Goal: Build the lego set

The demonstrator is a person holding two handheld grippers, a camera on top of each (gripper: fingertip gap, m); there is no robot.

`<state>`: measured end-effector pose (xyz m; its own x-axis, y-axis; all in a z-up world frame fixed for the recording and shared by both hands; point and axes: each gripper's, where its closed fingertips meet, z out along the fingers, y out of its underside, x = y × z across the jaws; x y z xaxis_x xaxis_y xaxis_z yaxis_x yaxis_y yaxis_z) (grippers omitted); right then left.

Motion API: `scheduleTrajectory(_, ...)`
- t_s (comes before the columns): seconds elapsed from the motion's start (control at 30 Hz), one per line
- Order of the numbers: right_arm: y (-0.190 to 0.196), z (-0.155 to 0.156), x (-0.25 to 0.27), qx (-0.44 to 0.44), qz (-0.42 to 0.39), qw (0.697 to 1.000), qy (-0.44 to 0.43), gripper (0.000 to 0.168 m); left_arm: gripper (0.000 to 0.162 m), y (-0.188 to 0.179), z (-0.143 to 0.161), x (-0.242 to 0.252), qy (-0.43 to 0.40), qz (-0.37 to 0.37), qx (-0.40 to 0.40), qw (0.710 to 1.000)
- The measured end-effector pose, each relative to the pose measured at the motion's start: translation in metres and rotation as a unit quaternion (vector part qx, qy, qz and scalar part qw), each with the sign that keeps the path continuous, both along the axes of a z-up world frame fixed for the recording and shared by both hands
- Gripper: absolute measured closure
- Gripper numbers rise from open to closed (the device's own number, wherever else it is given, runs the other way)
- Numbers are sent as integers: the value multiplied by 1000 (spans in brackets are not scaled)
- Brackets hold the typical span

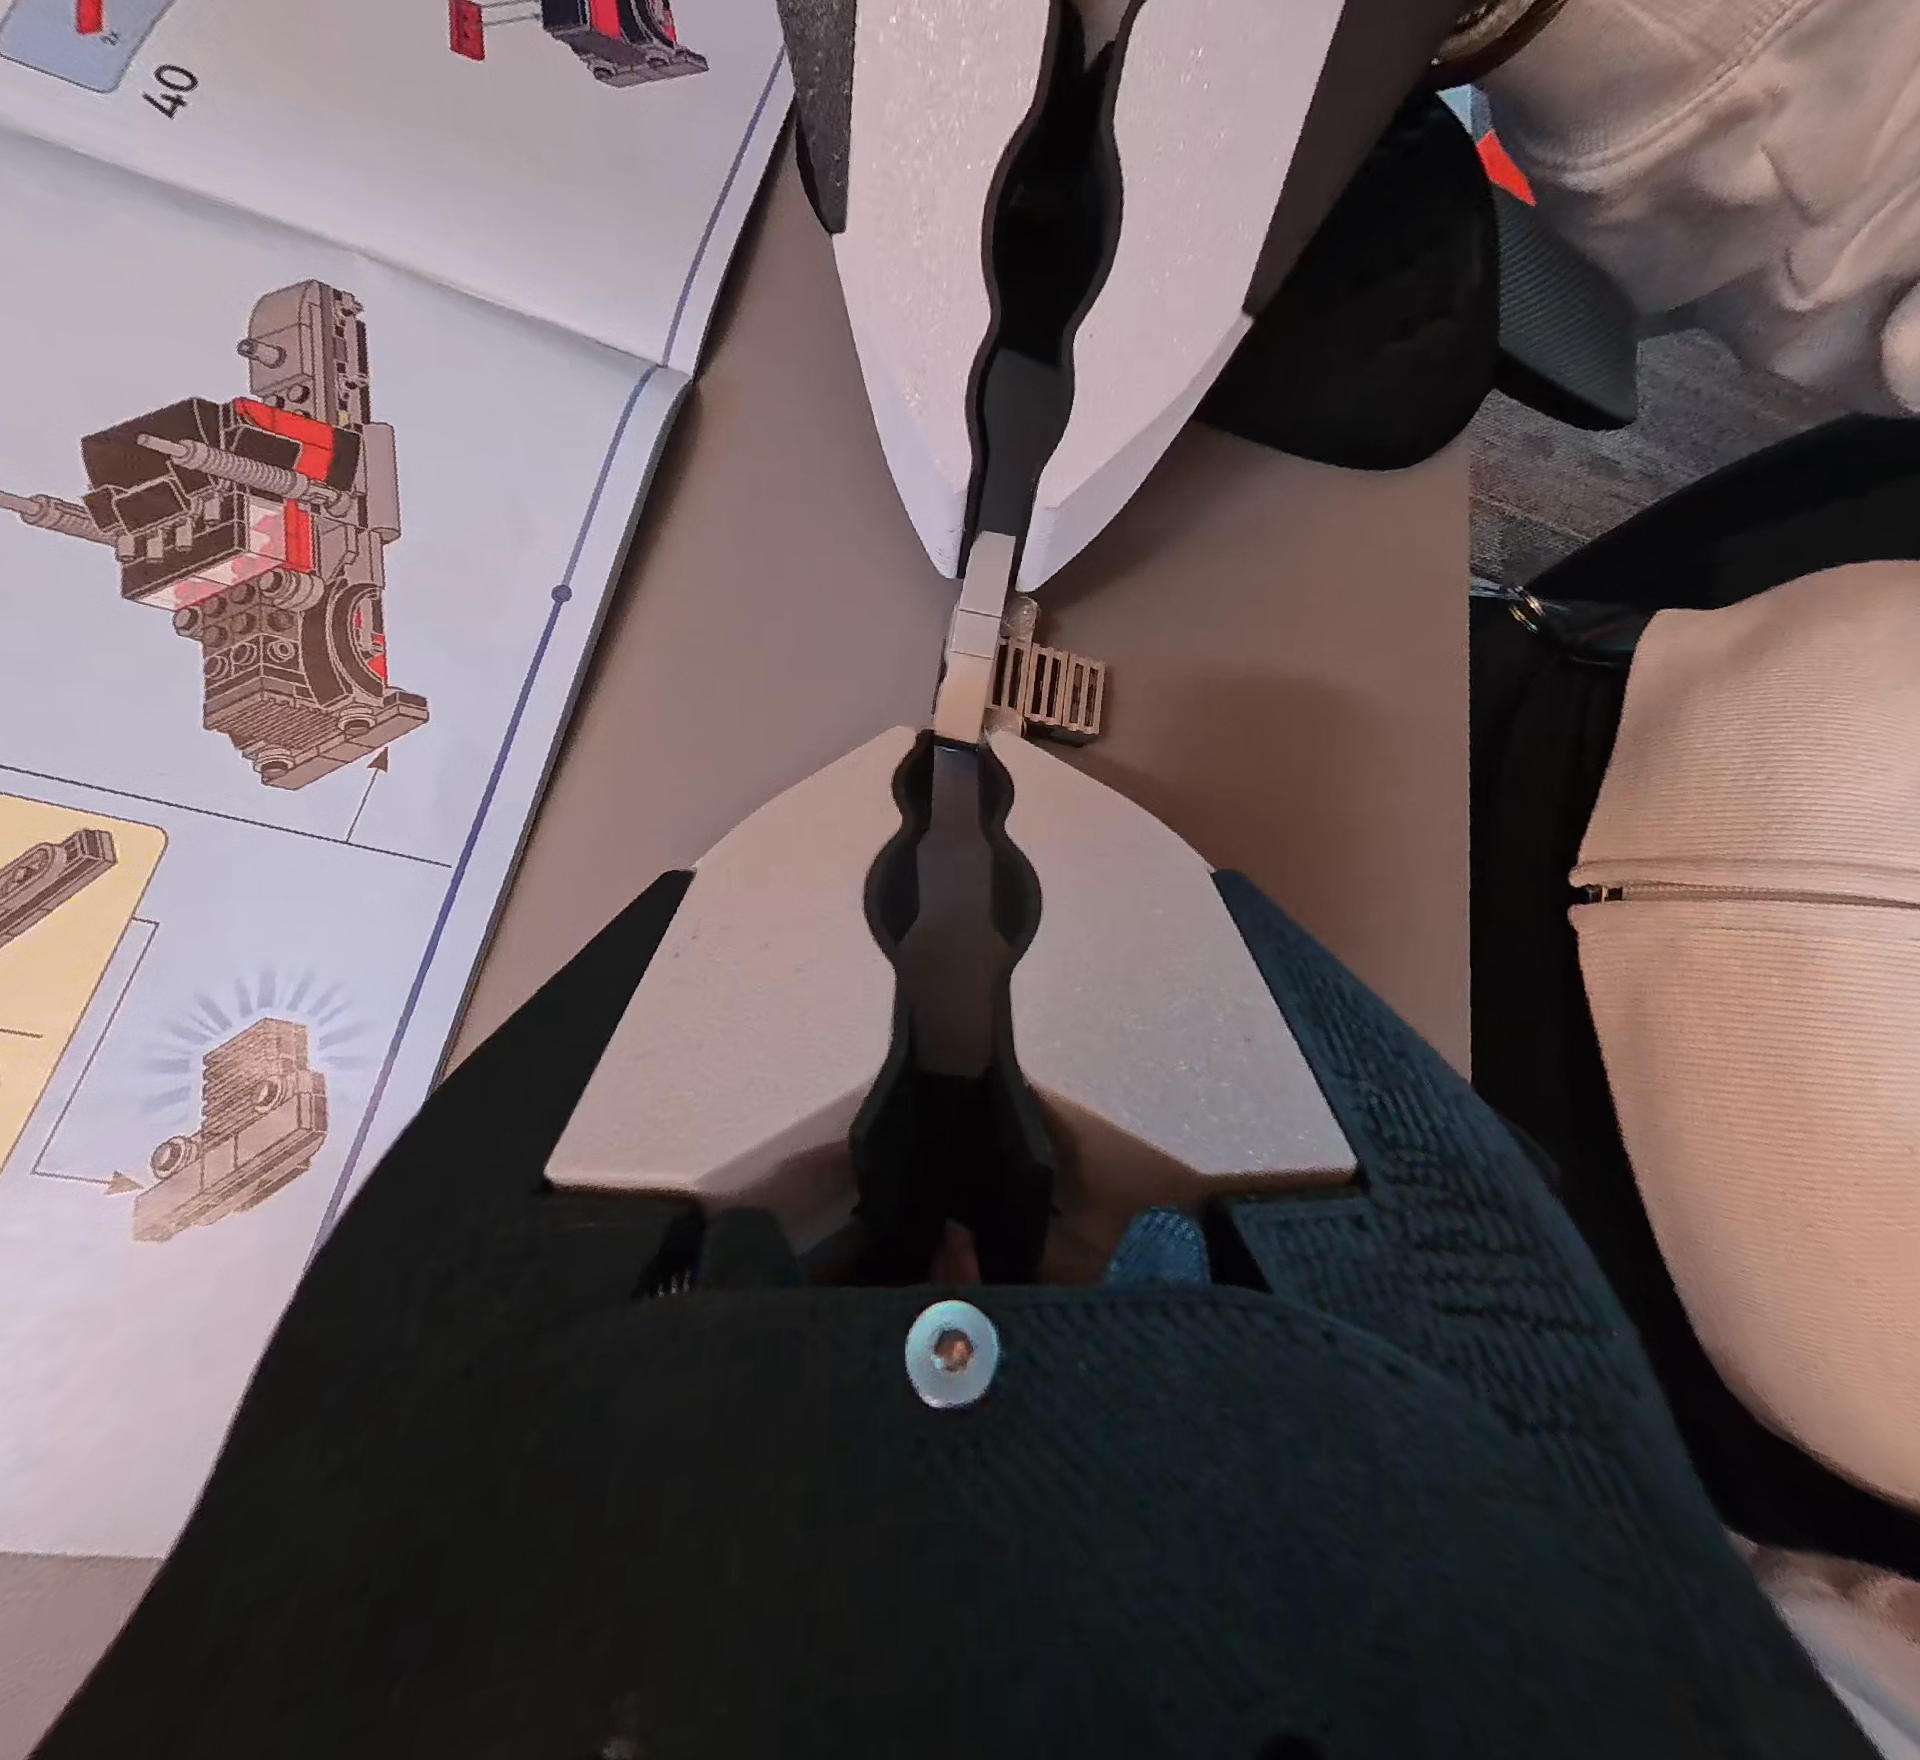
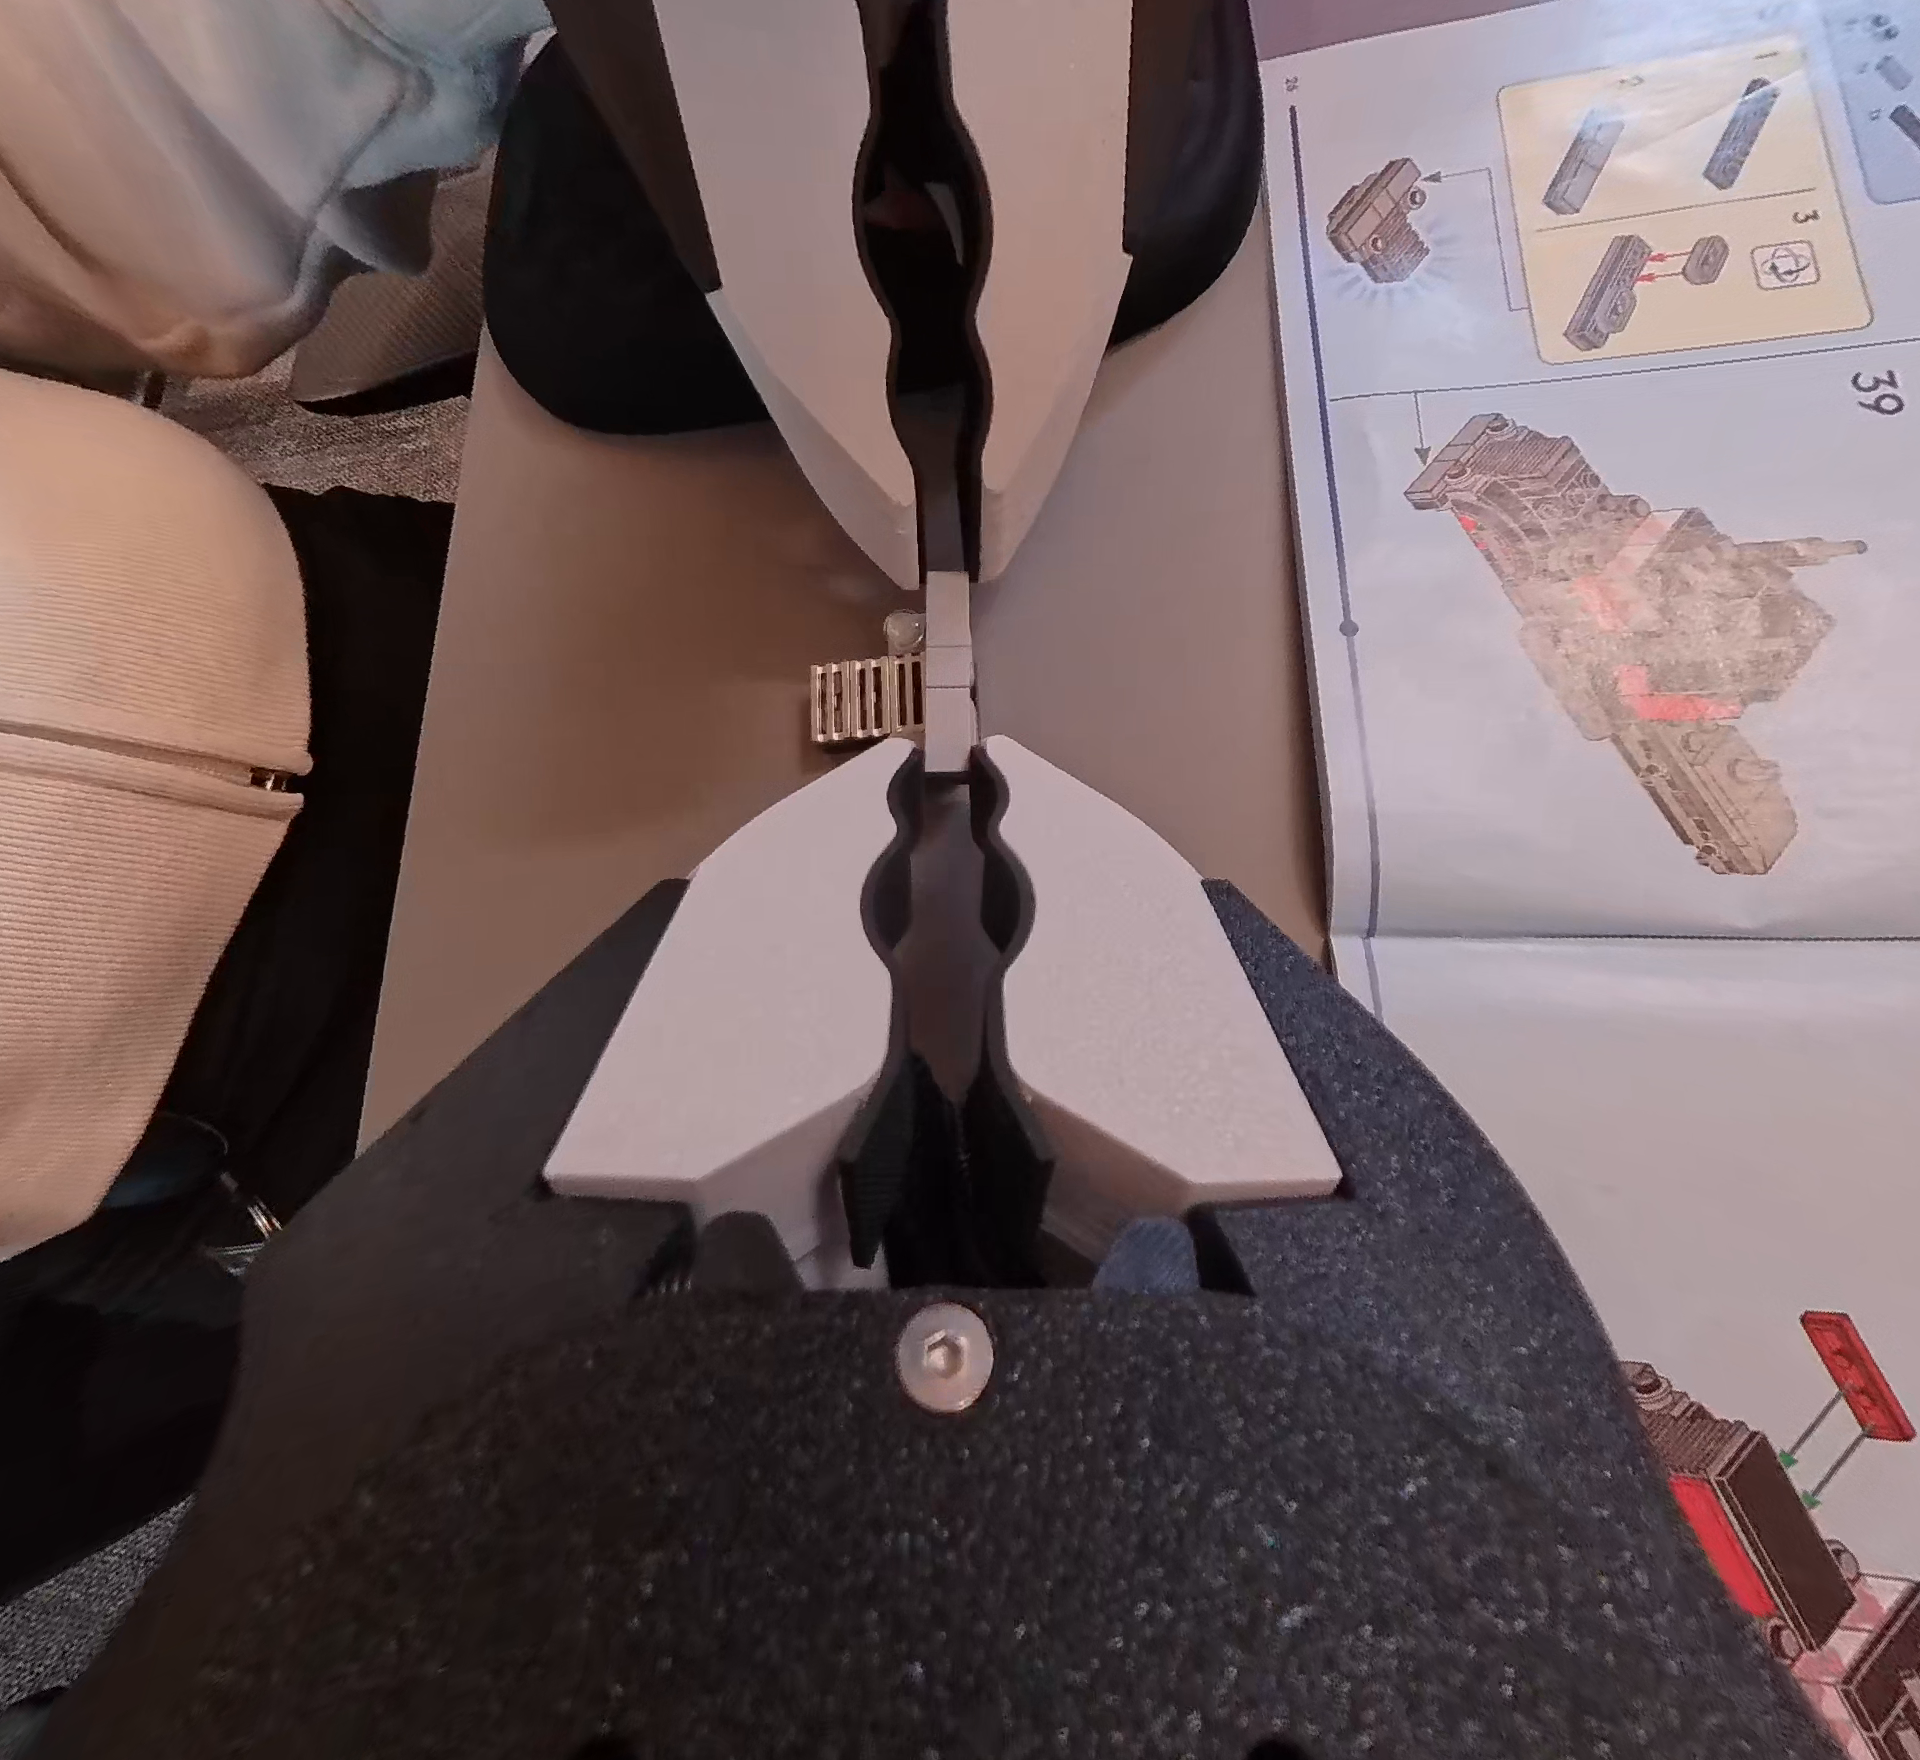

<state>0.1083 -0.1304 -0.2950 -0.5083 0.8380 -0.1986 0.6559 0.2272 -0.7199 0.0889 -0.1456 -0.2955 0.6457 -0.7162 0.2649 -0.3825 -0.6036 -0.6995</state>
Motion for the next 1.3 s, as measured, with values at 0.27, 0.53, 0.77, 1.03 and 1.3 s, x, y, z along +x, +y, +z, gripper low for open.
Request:
scheduleTrajectory(0.27,1,-5,0,30,4,1000,-3,160,154,0,-3,-1,12,-3,1,1000)
scheduleTrajectory(0.53,-1,-2,1,14,14,1000,0,156,154,-2,0,-1,19,-6,20,1000)
scheduleTrajectory(0.77,-2,-3,2,17,21,1000,-2,160,155,-2,-3,-2,32,-3,20,999)
scheduleTrajectory(1.03,-1,-1,1,23,21,999,8,160,154,-3,-5,-2,44,-6,13,999)
scheduleTrajectory(1.3,0,-2,0,39,22,999,14,160,154,-3,-5,-2,55,-11,22,998)
